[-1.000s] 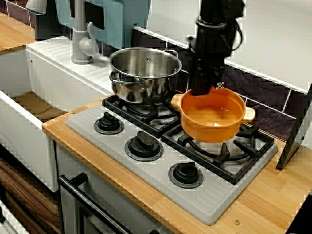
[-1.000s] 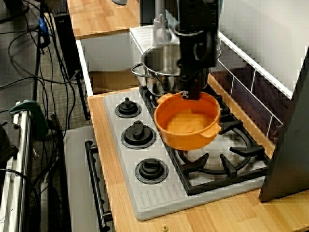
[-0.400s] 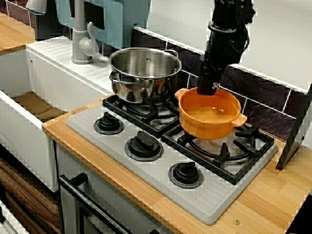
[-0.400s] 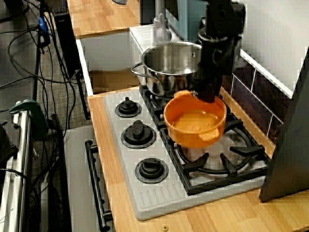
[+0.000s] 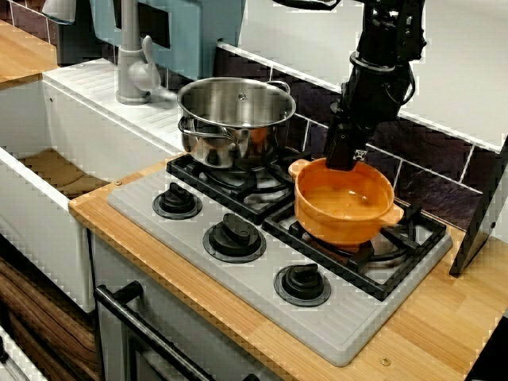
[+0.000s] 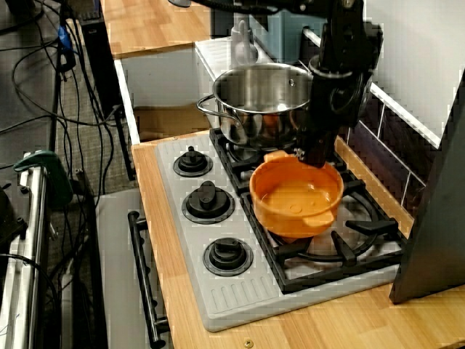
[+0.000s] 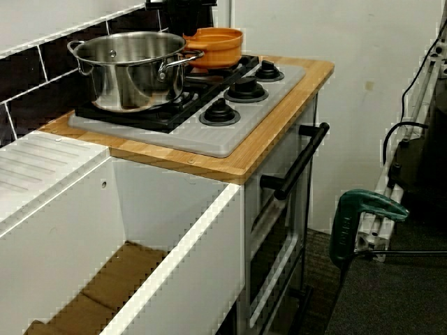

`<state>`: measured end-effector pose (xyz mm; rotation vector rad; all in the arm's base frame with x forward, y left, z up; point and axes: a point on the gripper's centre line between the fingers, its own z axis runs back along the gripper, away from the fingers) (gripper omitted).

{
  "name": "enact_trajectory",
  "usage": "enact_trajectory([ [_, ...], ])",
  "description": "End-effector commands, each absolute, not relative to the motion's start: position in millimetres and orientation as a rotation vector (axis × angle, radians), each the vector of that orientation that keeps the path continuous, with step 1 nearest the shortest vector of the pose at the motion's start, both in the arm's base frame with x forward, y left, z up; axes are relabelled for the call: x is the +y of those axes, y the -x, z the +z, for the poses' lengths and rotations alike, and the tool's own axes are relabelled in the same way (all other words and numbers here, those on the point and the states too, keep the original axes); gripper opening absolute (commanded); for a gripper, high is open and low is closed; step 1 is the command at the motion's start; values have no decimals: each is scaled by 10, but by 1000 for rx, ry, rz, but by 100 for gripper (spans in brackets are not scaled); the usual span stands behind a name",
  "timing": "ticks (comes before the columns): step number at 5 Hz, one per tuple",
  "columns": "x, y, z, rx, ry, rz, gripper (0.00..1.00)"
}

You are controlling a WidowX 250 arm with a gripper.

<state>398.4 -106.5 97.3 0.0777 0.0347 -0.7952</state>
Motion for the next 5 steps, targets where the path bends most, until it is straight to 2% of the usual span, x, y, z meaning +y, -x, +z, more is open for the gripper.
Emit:
enact_trajectory([
  [1, -1016, -3914, 1233, -65, -132, -813, 100],
  [2, -1025, -3935, 1276, -131, -69, -845, 100],
  [3, -1102, -3926, 1272, -123, -7, -975, 100],
  [5, -1171, -3939, 1314, -168, 18, -1175, 100],
])
